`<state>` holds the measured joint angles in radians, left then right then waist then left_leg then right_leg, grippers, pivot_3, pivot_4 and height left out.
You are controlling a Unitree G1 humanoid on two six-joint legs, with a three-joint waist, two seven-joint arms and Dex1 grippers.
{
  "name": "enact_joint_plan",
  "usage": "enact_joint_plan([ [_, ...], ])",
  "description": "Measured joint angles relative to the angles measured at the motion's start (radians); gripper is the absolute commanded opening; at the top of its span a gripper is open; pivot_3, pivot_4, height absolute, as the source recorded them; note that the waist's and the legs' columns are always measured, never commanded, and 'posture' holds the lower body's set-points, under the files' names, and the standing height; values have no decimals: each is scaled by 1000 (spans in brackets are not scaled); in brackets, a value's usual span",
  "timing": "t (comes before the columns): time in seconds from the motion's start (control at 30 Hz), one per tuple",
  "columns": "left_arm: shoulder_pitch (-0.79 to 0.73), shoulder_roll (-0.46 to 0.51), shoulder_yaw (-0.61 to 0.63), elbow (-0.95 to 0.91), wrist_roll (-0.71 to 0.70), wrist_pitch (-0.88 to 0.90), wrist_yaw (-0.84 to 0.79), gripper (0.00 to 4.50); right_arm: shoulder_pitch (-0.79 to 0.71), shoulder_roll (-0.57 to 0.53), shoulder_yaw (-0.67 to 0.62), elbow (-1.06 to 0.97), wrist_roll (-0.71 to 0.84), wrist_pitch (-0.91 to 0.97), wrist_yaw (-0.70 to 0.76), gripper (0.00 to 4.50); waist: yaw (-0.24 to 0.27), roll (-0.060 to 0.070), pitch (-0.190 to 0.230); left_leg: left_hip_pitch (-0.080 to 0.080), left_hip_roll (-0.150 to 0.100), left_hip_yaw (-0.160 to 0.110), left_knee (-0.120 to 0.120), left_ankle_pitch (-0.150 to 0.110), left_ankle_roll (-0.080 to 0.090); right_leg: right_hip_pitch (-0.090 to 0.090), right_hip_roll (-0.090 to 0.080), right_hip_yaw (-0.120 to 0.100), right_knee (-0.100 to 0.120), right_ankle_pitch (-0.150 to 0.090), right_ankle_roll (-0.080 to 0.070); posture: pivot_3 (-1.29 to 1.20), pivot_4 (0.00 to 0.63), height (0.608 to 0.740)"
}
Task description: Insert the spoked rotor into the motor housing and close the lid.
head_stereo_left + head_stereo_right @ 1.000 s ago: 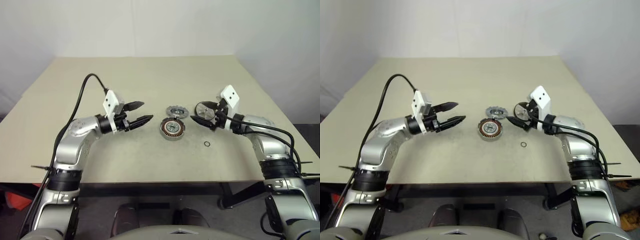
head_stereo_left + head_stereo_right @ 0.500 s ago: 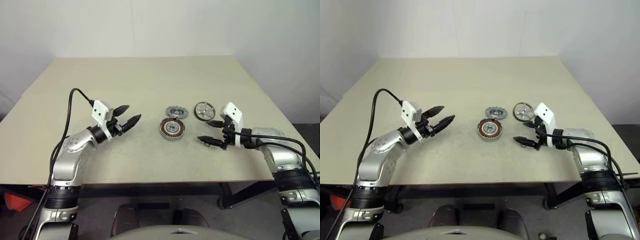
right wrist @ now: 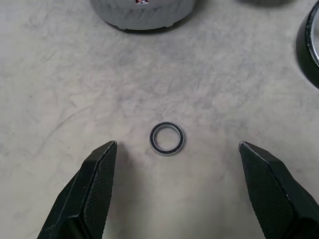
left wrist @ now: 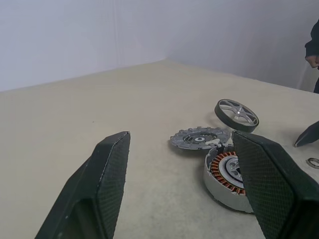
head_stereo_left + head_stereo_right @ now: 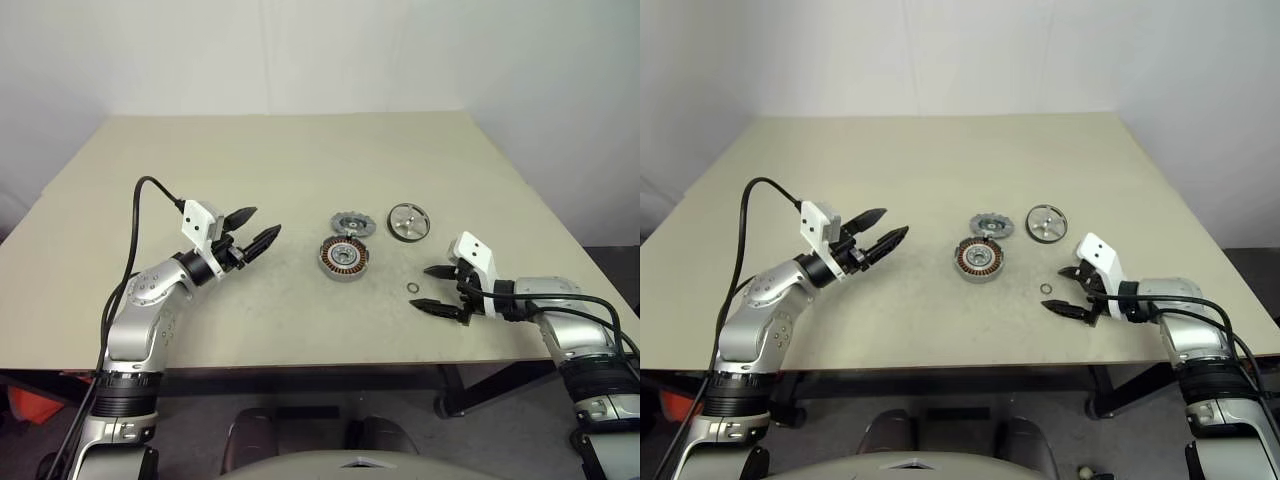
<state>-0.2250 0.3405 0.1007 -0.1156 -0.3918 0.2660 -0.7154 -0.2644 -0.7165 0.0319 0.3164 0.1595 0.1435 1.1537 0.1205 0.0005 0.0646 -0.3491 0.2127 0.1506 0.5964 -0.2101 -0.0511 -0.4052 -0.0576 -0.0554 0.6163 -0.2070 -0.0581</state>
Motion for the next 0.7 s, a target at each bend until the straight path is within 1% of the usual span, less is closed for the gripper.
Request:
enact_joint_plan([
  [0.13, 0, 2, 0, 1, 1, -6, 2, 3427, -2, 7, 9, 28, -11, -72, -4, 4395, 0, 0, 0, 0, 0, 0, 0, 0, 0, 0, 0, 0, 0, 0, 0, 0, 0, 740],
  [0.23, 0, 2, 0, 2, 3, -9, 4, 3456, -12, 18, 13, 45, -13, -84, 0, 3818, -4, 0, 0, 1, 0, 0, 0, 0, 0, 0, 0, 0, 0, 0, 0, 0, 0, 740],
  [0.37, 0, 3, -1, 2, 5, -9, 6, 3456, -27, 38, 30, 51, -13, -70, 4, 2437, -18, 0, 0, 1, 0, 0, 1, 0, 0, 1, 0, 0, 0, 0, 0, 0, 0, 740],
  [0.53, 2, 5, -3, 2, 9, -9, 16, 3456, -47, 46, 42, 57, -20, -59, -3, 2437, -26, 0, 0, 2, 0, 0, 1, 0, 0, 2, 0, 0, 0, 0, 0, 0, 0, 740],
  [0.63, 5, 7, -4, 1, 11, -9, 22, 3456, -64, 49, 51, 63, -20, -30, -2, 1821, -27, 0, 0, 2, 0, 0, 1, 0, 0, 2, 0, 0, 0, 0, 0, 0, 0, 740],
  [0.7, 5, 9, -4, 0, 12, -9, 22, 3456, -77, 51, 52, 71, -20, -15, -4, 1125, -26, 0, 0, 2, 0, 0, 1, 0, 0, 2, 0, 0, 0, 0, 0, 0, 0, 740],
])
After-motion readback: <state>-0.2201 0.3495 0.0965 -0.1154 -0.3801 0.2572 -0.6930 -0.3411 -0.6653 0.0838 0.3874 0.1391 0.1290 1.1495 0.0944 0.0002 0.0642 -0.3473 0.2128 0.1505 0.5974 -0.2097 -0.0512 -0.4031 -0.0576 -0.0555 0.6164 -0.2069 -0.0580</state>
